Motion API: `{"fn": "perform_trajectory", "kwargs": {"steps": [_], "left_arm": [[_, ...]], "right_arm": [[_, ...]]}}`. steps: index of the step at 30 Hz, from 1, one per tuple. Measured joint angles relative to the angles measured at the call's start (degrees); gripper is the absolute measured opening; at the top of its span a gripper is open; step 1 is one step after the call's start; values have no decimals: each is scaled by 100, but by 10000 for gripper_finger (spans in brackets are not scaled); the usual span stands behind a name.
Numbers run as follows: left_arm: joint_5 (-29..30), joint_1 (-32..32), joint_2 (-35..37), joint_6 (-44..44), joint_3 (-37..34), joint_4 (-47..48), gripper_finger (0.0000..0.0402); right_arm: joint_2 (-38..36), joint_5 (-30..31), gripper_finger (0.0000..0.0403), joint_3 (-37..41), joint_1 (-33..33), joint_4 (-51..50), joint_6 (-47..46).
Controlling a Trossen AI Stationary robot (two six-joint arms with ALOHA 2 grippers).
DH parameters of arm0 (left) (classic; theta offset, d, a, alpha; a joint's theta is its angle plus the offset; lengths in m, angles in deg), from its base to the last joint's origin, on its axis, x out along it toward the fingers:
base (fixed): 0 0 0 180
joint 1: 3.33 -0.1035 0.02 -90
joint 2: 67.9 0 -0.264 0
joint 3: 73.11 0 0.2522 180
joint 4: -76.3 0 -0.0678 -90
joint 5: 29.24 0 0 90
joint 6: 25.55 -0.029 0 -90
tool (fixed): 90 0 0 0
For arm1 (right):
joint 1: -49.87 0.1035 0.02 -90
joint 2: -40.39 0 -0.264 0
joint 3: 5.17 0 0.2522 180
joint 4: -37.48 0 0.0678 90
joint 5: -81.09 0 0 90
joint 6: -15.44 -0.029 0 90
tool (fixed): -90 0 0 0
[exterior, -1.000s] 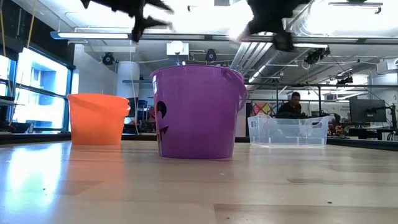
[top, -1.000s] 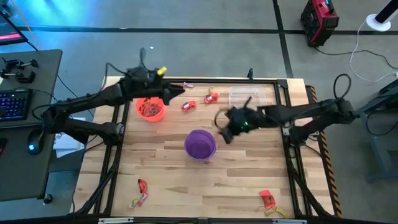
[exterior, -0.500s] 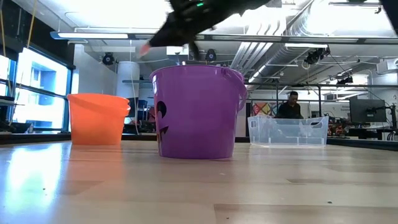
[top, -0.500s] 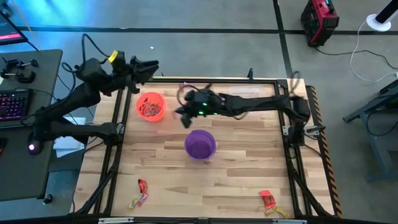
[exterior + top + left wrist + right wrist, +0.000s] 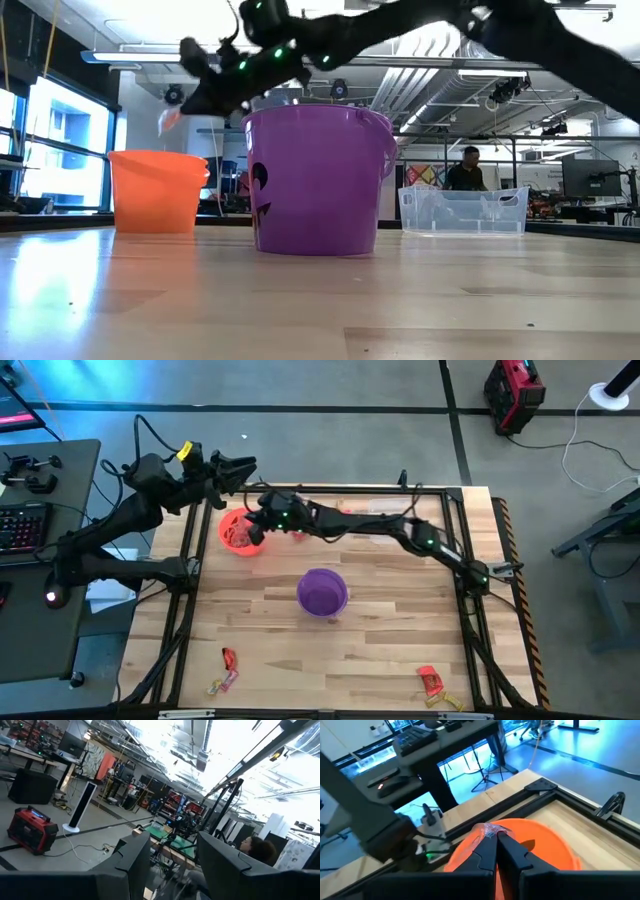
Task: Sort candy by brand, put in halloween buckets
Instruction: Put the orange gummy into the orange bucket, then put the red candy into the purple bucket
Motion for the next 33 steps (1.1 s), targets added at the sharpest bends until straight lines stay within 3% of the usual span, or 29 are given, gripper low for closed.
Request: {"fn": "perform_trajectory", "kwargs": {"steps": [7, 16, 19, 29, 33], "left_arm": [[-38, 2, 0, -5, 0, 8, 154], [-159, 4, 0, -247, 0, 24, 154], [-157, 4, 4, -249, 0, 114, 154], [-86, 2, -1, -499, 0, 454, 154], [-121, 0, 35, -463, -2, 479, 154]], "right_arm": [[710, -383, 18, -820, -68, -195, -204], [582, -320, 174, -827, -149, -736, -168], [364, -455, 208, -838, -206, -1206, -106], [148, -933, 222, -835, -361, -2158, 330], [49, -684, 222, -824, -364, -2665, 835]]}}
